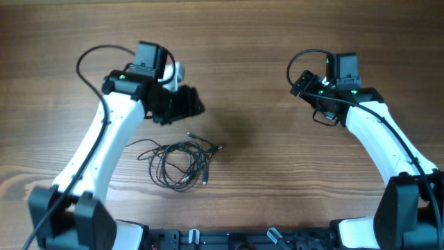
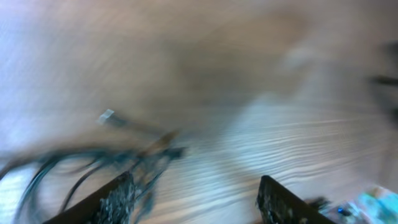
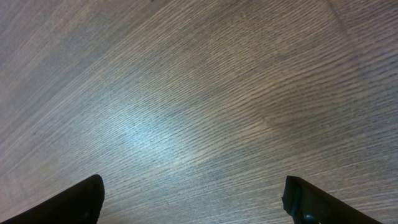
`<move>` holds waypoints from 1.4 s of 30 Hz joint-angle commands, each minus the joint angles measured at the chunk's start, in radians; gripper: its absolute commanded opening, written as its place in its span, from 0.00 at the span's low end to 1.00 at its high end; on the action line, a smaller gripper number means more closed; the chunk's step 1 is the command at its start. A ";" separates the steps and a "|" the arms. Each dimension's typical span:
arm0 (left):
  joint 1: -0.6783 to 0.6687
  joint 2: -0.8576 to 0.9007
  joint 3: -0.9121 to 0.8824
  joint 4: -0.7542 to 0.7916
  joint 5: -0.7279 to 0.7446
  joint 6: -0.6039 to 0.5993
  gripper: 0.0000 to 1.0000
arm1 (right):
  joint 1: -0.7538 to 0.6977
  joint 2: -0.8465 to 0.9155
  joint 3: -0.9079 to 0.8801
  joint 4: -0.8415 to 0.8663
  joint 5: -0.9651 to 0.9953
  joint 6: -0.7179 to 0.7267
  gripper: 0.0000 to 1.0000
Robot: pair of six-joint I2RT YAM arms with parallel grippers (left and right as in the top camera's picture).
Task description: Untangle cables
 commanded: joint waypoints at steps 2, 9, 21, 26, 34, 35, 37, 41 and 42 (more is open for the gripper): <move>0.008 0.095 0.003 -0.187 -0.272 -0.044 0.50 | 0.000 -0.002 0.004 -0.002 -0.005 -0.005 0.94; 0.008 0.128 -0.050 -0.271 -0.360 -0.086 0.44 | 0.003 -0.002 0.004 -0.019 -0.093 -0.049 0.94; 0.008 0.128 -0.238 -0.076 -0.358 -0.084 0.32 | 0.017 -0.002 0.004 -0.018 -0.314 -0.189 0.94; 0.008 0.128 -0.241 -0.027 -0.318 -0.039 0.04 | 0.062 -0.002 0.004 -0.023 -0.313 -0.189 0.95; 0.008 0.128 -0.191 0.002 -0.190 0.101 0.04 | 0.070 -0.002 0.004 -0.031 -0.331 -0.185 1.00; 0.008 0.128 -0.191 -0.005 -0.190 0.101 0.04 | 0.070 -0.002 0.004 -0.032 -0.342 -0.185 0.98; 0.007 0.128 -0.191 -0.041 -0.191 0.101 0.06 | 0.070 -0.002 0.004 -0.038 -0.370 -0.167 0.97; 0.008 0.128 -0.192 -0.117 -0.207 0.100 0.51 | 0.070 -0.002 0.004 -0.055 -0.381 -0.161 1.00; 0.007 0.128 -0.194 -0.120 -0.211 0.100 0.54 | 0.070 -0.002 0.004 -0.056 -0.381 -0.162 1.00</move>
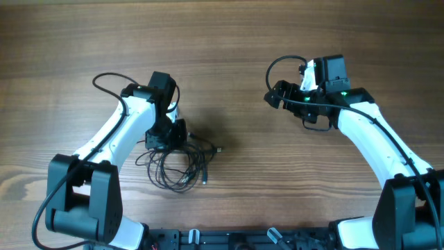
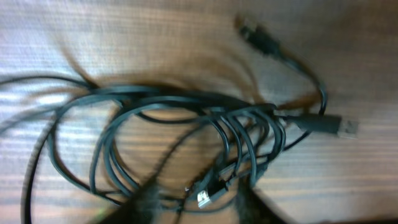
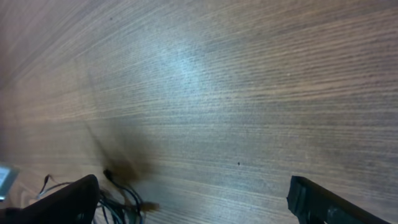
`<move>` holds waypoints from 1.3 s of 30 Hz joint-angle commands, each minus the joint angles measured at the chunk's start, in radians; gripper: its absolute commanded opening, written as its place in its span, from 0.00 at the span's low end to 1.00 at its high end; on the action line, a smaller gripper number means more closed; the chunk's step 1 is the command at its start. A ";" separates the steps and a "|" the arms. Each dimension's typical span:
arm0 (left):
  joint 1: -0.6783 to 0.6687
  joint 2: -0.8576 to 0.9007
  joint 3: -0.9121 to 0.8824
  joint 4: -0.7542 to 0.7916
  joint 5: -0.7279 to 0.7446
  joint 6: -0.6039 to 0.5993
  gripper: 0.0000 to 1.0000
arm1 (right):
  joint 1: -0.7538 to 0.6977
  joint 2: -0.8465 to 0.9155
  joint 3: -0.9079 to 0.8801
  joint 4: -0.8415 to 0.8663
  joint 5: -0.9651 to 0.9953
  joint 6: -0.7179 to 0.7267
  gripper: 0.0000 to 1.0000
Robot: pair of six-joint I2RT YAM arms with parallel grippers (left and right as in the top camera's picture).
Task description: Untangle cables
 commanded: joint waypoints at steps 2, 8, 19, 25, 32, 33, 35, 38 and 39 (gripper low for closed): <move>0.007 0.011 -0.005 -0.008 -0.033 0.008 0.60 | 0.001 -0.002 0.004 -0.007 -0.036 0.002 1.00; 0.007 0.011 -0.075 0.095 -0.074 0.006 0.61 | 0.001 -0.002 0.004 -0.016 -0.036 0.002 0.99; 0.007 0.011 -0.083 0.090 -0.034 -0.046 0.12 | 0.001 -0.002 0.004 -0.049 -0.035 0.001 0.99; 0.007 0.011 -0.122 0.036 -0.055 -0.047 0.42 | 0.001 -0.002 0.004 -0.060 -0.035 0.002 0.99; 0.007 0.011 -0.129 0.054 -0.089 -0.069 0.13 | 0.001 -0.002 0.004 -0.065 -0.037 0.001 0.99; 0.007 0.010 -0.129 0.065 -0.071 -0.064 0.04 | 0.002 -0.002 0.004 -0.068 -0.042 0.001 0.98; 0.007 0.010 -0.129 0.100 0.002 -0.005 0.04 | 0.012 -0.002 0.004 -0.067 -0.052 0.000 0.94; 0.007 0.010 -0.120 0.177 0.189 0.089 0.04 | 0.034 -0.002 0.004 -0.051 -0.101 -0.045 0.93; 0.007 0.010 -0.115 0.203 0.251 0.109 0.04 | 0.043 -0.002 0.004 -0.046 -0.113 -0.076 0.92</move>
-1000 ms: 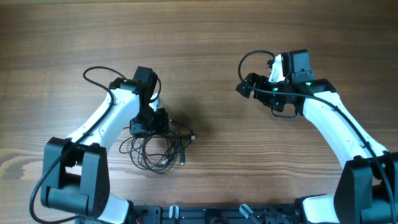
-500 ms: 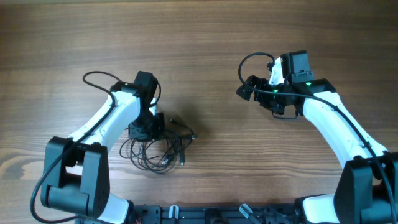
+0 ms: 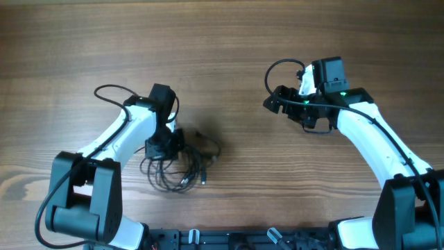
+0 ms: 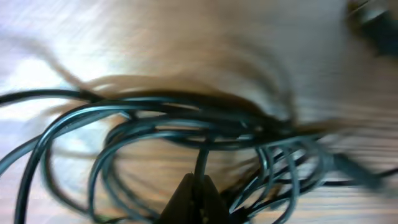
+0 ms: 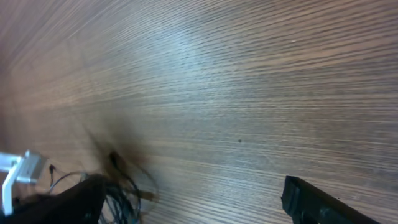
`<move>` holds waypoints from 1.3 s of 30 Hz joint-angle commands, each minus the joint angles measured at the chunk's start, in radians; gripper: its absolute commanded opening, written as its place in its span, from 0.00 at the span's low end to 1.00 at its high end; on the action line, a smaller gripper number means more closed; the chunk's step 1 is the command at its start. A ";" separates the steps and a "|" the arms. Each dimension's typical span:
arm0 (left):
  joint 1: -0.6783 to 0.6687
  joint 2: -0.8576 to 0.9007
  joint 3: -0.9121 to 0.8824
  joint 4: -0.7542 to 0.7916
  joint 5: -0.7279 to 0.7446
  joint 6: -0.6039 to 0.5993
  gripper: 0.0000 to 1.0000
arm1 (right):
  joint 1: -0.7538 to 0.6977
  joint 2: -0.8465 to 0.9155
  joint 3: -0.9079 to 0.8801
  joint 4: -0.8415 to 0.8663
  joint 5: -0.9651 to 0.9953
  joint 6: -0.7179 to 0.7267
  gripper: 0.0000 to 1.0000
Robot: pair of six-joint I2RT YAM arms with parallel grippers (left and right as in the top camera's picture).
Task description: Untangle cables
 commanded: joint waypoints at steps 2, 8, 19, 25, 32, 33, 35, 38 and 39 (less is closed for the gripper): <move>0.003 0.009 0.025 0.090 0.325 0.156 0.04 | 0.047 -0.002 0.004 0.017 -0.074 -0.120 0.89; 0.003 0.009 0.132 0.093 0.369 0.256 0.04 | 0.059 -0.002 0.004 0.011 -0.075 -0.217 0.66; 0.003 0.009 0.270 0.160 0.367 0.255 0.04 | 0.068 -0.002 0.004 0.034 -0.313 -0.415 0.52; 0.003 0.009 0.270 0.133 0.335 0.255 0.04 | 0.135 -0.002 0.004 0.122 -0.166 -0.409 0.59; 0.003 0.010 0.269 0.045 0.142 0.252 0.04 | 0.245 0.008 0.004 0.245 0.029 -0.316 0.66; 0.003 0.010 0.269 0.042 0.140 0.251 0.04 | 0.259 0.016 0.004 0.256 0.060 -0.296 0.65; 0.003 0.010 0.263 0.042 0.140 0.251 0.04 | 0.286 0.042 0.004 0.274 0.111 -0.247 0.58; 0.003 0.010 0.244 0.049 0.139 0.251 0.04 | 0.314 0.095 0.004 0.302 0.108 -0.170 0.55; 0.003 0.010 0.239 0.050 0.136 0.252 0.04 | 0.322 0.113 0.004 0.312 0.102 -0.148 0.55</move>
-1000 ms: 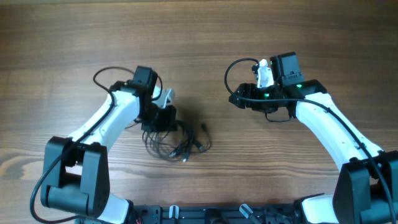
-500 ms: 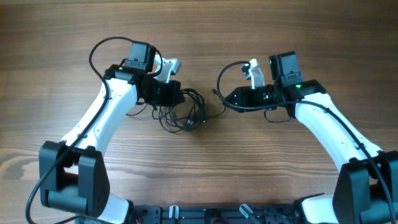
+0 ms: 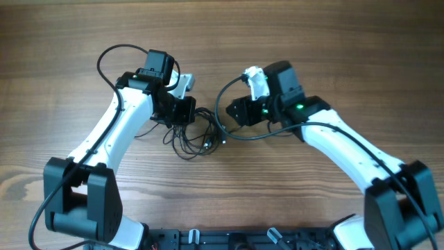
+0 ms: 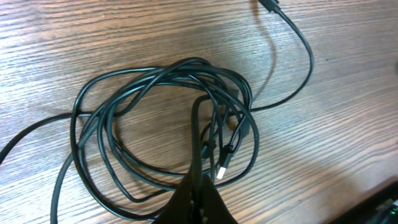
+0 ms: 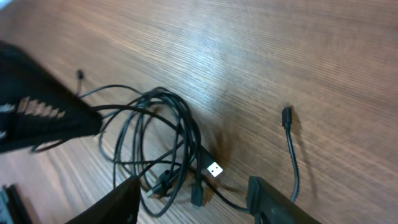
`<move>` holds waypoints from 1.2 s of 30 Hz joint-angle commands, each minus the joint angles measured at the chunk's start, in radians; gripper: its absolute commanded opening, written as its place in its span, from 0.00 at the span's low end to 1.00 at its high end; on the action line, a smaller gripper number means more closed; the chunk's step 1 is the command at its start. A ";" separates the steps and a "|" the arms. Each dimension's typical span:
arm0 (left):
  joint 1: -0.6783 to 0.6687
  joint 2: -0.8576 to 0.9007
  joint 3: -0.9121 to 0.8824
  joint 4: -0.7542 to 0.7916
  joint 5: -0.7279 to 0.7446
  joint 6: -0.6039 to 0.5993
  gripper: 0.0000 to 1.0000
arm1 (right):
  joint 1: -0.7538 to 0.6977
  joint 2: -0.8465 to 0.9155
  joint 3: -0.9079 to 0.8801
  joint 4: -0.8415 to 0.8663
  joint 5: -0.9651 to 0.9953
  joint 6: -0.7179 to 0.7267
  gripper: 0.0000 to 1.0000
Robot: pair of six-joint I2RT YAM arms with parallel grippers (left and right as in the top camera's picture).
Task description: Untangle cables
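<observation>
A tangle of thin black cables [image 3: 196, 136] lies on the wooden table [image 3: 333, 42] between my two grippers. My left gripper [image 3: 184, 111] is at the tangle's upper left. In the left wrist view the left gripper [image 4: 200, 190] is shut on one strand that rises from the cable loops [image 4: 124, 118]. My right gripper [image 3: 233, 111] is at the tangle's upper right. In the right wrist view it [image 5: 194, 190] stands open just above the cables [image 5: 155, 137], with a USB plug [image 5: 214, 169] and a loose cable end [image 5: 286, 116] near its fingers.
One cable tail [image 3: 149, 130] trails left from the tangle. Another tail [image 4: 292, 37] curves off to a small plug. The arms' own cables arch over the table near both wrists. Bare wooden table lies all round the tangle.
The left gripper, still shut on a strand, has moved up and to the right, and the tangle has shifted with it. The right gripper has moved left to the tangle's right side, still open.
First the left gripper was open above and behind the tangle, with the right gripper far off to the right. Then the left gripper was down at the tangle's upper left, then shut on a strand. Now the tangle sits nearer the middle with the right gripper over it.
</observation>
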 commanded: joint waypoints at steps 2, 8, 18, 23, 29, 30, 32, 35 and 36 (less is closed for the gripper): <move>0.002 0.011 -0.018 0.009 -0.043 0.014 0.04 | 0.040 0.101 0.004 0.037 0.029 0.127 0.55; 0.002 0.011 -0.018 0.010 -0.072 0.014 0.04 | 0.077 0.180 0.004 0.081 0.017 0.140 0.49; 0.002 0.011 -0.018 0.010 -0.072 0.014 0.04 | 0.083 0.209 0.004 0.068 0.096 0.107 0.40; 0.002 0.011 -0.018 0.010 -0.072 0.014 0.04 | 0.092 0.213 0.004 0.076 0.098 0.021 0.40; 0.002 0.011 -0.018 0.010 -0.072 0.014 0.04 | 0.114 0.235 0.004 0.110 0.122 0.006 0.40; 0.002 0.011 -0.018 0.010 -0.072 0.014 0.04 | 0.117 0.235 0.004 0.114 0.122 0.006 0.40; 0.002 0.011 -0.018 0.010 -0.072 0.014 0.04 | 0.123 0.235 0.004 0.120 0.122 0.006 0.40; 0.002 0.011 -0.018 0.010 -0.072 0.014 0.04 | 0.134 0.240 0.004 0.127 0.158 0.005 0.40; 0.002 0.011 -0.018 0.010 -0.072 0.014 0.04 | 0.138 0.242 0.004 0.127 0.175 0.005 0.40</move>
